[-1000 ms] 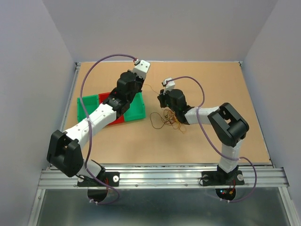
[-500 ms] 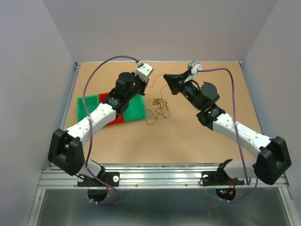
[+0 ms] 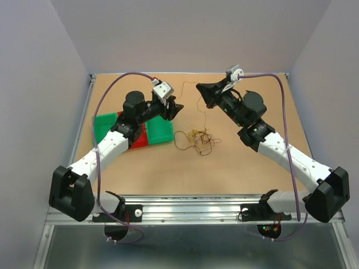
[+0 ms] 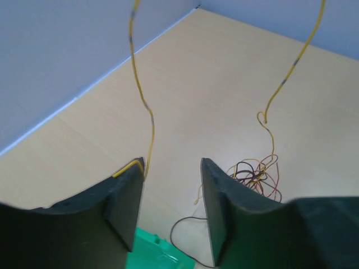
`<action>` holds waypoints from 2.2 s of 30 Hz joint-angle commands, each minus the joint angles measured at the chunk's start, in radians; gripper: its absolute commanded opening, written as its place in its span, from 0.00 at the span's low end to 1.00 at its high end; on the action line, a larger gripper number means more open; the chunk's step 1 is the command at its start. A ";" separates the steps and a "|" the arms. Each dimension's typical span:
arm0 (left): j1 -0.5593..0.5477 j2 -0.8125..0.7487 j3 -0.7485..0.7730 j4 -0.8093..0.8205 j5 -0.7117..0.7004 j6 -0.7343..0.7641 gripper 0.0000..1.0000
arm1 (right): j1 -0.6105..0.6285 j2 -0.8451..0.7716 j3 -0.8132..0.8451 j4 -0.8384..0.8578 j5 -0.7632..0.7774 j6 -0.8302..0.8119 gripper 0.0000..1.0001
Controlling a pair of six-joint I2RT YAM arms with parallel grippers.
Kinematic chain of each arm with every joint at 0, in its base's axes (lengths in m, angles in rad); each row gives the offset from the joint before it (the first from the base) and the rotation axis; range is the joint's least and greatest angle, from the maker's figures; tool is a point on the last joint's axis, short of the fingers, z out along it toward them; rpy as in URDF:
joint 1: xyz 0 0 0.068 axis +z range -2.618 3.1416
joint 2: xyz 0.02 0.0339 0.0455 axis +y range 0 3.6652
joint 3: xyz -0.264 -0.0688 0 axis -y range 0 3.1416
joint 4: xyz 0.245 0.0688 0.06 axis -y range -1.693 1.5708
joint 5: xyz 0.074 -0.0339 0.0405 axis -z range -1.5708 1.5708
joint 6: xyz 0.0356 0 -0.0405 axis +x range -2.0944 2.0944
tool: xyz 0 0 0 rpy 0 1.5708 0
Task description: Untangle the cables
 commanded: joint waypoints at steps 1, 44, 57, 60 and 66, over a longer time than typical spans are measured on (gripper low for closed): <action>0.012 -0.033 -0.027 0.100 0.104 -0.005 0.67 | -0.005 0.000 0.047 0.017 -0.018 -0.001 0.00; -0.164 0.353 0.013 0.417 0.172 -0.185 0.21 | -0.005 -0.035 -0.094 0.273 0.263 0.185 0.01; -0.164 0.223 0.066 0.223 0.094 -0.099 0.00 | -0.008 0.052 -0.081 0.040 0.459 0.060 0.01; -0.164 0.183 0.115 0.126 0.058 -0.077 0.00 | -0.011 0.083 -0.086 0.016 0.467 0.059 0.01; -0.164 0.125 0.287 -0.113 -0.020 -0.021 0.00 | -0.054 0.135 -0.040 -0.070 0.340 0.066 0.00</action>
